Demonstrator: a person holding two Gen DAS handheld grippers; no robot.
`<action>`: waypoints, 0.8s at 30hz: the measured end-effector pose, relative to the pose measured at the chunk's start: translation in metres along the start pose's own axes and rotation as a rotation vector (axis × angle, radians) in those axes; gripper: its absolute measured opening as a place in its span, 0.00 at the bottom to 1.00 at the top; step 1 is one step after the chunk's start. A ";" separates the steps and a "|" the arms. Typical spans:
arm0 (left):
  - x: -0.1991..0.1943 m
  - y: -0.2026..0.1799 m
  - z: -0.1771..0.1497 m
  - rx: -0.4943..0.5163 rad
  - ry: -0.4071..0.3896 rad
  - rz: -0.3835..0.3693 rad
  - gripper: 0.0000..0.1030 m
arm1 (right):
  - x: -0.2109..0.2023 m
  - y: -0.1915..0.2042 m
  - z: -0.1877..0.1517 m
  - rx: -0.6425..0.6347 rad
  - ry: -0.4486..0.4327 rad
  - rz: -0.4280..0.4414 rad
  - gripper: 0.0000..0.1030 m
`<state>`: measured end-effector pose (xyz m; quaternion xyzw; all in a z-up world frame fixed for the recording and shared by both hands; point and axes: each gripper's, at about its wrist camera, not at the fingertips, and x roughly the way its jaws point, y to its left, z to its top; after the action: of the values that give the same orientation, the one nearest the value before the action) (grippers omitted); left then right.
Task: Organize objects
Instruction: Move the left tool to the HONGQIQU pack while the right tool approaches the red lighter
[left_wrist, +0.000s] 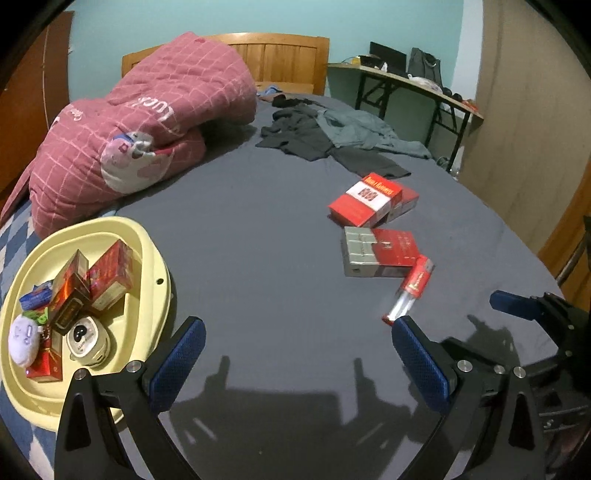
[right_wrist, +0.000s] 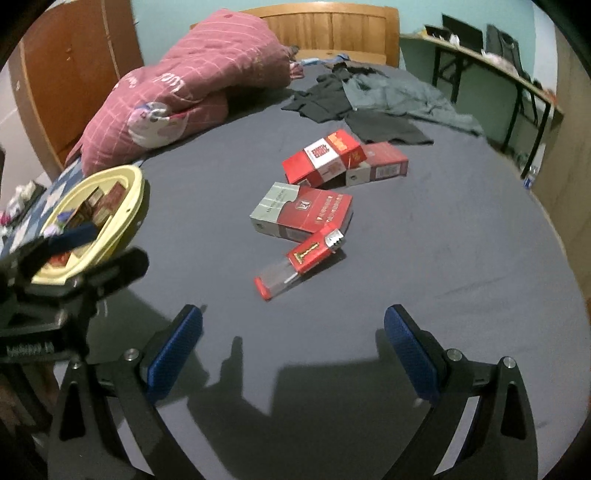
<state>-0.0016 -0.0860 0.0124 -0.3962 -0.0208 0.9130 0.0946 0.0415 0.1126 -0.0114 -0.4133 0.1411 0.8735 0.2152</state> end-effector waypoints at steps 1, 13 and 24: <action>0.006 0.004 0.002 -0.005 0.005 -0.001 1.00 | 0.007 0.001 0.002 0.006 0.005 0.005 0.96; 0.048 0.010 0.030 -0.020 0.009 -0.032 1.00 | 0.048 -0.006 0.011 0.047 0.035 -0.011 0.96; 0.079 0.027 0.039 -0.072 0.031 -0.056 1.00 | 0.067 -0.026 0.022 0.081 0.050 -0.113 0.95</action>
<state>-0.0867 -0.0957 -0.0206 -0.4129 -0.0631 0.9024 0.1061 0.0019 0.1618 -0.0525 -0.4333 0.1581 0.8429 0.2770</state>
